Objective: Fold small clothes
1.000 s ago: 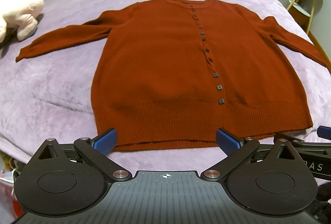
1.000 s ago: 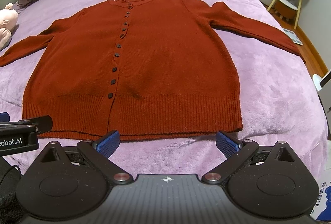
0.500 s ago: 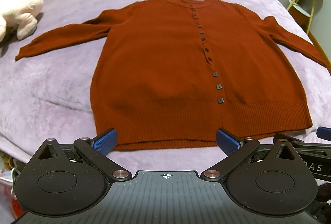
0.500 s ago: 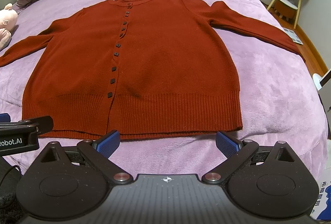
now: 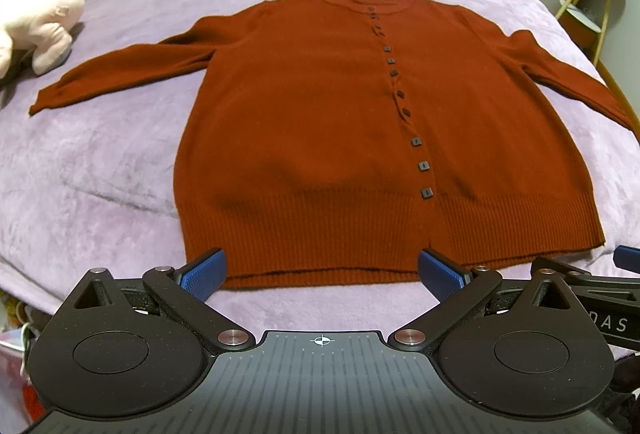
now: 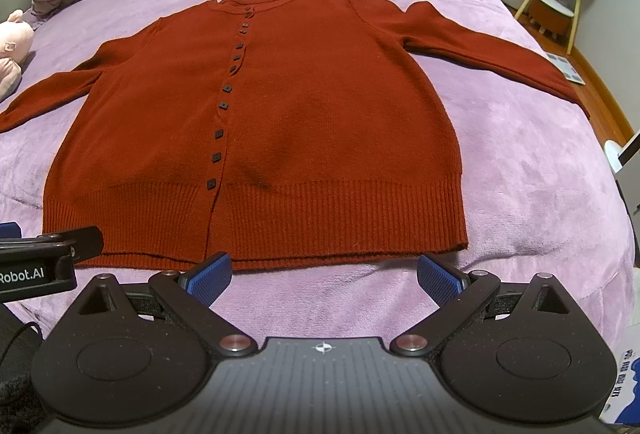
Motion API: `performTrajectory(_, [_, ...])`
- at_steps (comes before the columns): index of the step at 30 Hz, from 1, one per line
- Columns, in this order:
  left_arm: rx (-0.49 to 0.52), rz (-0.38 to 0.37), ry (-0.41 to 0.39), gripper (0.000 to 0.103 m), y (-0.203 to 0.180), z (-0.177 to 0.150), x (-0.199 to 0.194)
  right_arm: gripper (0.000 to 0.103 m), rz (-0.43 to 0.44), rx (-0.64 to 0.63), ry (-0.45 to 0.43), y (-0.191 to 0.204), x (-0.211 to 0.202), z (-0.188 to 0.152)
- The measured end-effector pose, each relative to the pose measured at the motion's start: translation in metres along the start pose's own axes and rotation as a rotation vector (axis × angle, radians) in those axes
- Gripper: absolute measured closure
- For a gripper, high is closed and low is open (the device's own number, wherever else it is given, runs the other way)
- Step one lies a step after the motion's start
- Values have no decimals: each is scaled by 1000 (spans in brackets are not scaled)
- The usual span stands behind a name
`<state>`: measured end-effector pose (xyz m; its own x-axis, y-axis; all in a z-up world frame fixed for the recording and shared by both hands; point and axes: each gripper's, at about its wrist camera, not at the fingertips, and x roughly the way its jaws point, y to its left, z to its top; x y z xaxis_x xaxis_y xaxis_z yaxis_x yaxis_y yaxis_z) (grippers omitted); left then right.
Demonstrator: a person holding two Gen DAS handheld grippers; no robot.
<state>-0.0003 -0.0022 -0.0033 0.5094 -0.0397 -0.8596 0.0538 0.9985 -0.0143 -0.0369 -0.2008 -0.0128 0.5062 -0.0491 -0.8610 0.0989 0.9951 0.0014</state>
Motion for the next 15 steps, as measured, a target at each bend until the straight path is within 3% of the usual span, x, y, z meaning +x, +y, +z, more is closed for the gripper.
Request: performTrajectory(15, [-4, 0, 5, 0, 1, 0, 1, 4, 0, 9, -6, -2, -1, 0])
